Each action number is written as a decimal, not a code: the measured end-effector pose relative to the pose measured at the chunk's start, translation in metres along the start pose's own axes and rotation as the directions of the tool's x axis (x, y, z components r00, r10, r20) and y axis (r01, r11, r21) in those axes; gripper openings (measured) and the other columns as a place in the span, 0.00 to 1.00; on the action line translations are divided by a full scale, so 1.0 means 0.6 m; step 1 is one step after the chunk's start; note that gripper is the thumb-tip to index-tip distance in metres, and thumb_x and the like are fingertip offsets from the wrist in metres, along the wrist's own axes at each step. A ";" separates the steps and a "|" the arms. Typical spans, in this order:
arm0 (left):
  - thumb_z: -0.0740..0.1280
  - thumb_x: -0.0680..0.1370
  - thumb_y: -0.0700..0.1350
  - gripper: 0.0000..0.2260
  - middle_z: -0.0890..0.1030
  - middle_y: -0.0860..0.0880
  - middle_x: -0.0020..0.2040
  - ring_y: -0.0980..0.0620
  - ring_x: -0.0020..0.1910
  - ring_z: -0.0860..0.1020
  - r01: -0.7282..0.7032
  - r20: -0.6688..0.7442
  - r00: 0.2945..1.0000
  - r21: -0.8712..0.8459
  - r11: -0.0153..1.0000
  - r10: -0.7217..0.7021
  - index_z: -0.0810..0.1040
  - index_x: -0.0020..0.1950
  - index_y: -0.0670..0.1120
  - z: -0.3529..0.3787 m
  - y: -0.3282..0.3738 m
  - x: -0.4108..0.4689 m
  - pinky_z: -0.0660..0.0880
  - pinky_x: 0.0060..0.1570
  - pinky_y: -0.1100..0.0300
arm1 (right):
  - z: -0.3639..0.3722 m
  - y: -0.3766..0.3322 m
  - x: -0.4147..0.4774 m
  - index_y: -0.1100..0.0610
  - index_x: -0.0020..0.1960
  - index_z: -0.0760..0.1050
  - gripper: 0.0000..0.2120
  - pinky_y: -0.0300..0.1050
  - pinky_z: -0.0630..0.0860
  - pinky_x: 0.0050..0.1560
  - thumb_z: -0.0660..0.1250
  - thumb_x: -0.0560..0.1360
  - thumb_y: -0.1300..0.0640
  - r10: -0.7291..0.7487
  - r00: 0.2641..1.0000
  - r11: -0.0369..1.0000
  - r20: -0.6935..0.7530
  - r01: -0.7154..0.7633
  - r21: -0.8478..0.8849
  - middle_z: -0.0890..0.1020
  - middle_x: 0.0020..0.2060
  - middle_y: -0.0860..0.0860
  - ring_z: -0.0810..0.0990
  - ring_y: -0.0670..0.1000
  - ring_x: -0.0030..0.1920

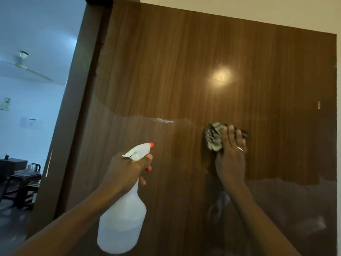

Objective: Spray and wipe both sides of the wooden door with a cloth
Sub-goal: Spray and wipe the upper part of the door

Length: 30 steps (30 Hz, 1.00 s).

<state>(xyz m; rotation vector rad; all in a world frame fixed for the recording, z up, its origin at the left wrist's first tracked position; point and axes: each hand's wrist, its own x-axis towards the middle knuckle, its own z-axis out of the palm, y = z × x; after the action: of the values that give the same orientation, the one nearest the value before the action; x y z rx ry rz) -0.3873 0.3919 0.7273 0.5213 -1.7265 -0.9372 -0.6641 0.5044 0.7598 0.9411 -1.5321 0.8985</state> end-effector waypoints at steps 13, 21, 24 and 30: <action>0.66 0.77 0.52 0.10 0.84 0.47 0.39 0.44 0.31 0.82 -0.001 -0.060 0.998 0.076 0.997 0.006 0.80 0.48 0.45 -0.084 0.004 -0.029 0.79 0.32 0.57 | 0.037 -0.067 -0.065 0.57 0.78 0.62 0.29 0.61 0.58 0.76 0.57 0.78 0.60 -0.209 0.975 0.978 0.071 0.206 0.043 0.63 0.77 0.54 0.57 0.57 0.79; 0.65 0.78 0.50 0.09 0.84 0.47 0.40 0.43 0.30 0.82 -0.082 -0.022 0.996 0.042 0.996 0.083 0.79 0.57 0.54 -0.138 -0.029 -0.001 0.78 0.30 0.56 | 0.112 -0.265 0.022 0.58 0.75 0.68 0.30 0.59 0.56 0.76 0.65 0.73 0.64 -0.434 0.900 0.900 0.038 0.431 0.071 0.68 0.75 0.54 0.62 0.58 0.77; 0.65 0.78 0.49 0.09 0.84 0.47 0.39 0.43 0.29 0.81 -0.117 0.017 0.993 0.017 0.993 0.117 0.78 0.56 0.61 -0.161 -0.045 0.012 0.76 0.28 0.58 | 0.125 -0.263 -0.078 0.55 0.77 0.66 0.30 0.56 0.57 0.77 0.63 0.75 0.62 -0.553 0.827 0.833 0.104 0.550 0.063 0.65 0.77 0.51 0.59 0.54 0.78; 0.65 0.77 0.54 0.11 0.84 0.49 0.40 0.46 0.29 0.82 -0.071 0.040 0.997 0.053 0.996 0.069 0.79 0.50 0.48 -0.219 -0.085 0.050 0.78 0.30 0.59 | 0.106 -0.251 -0.058 0.56 0.77 0.65 0.31 0.59 0.58 0.76 0.59 0.74 0.65 -0.258 0.966 0.966 0.011 0.258 0.037 0.65 0.77 0.52 0.59 0.55 0.78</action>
<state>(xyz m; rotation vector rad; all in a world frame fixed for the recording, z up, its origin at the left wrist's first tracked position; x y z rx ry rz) -0.2804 0.2953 0.7228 0.4777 -1.7976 -0.8574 -0.5475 0.3897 0.7260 1.1465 -1.3719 0.7344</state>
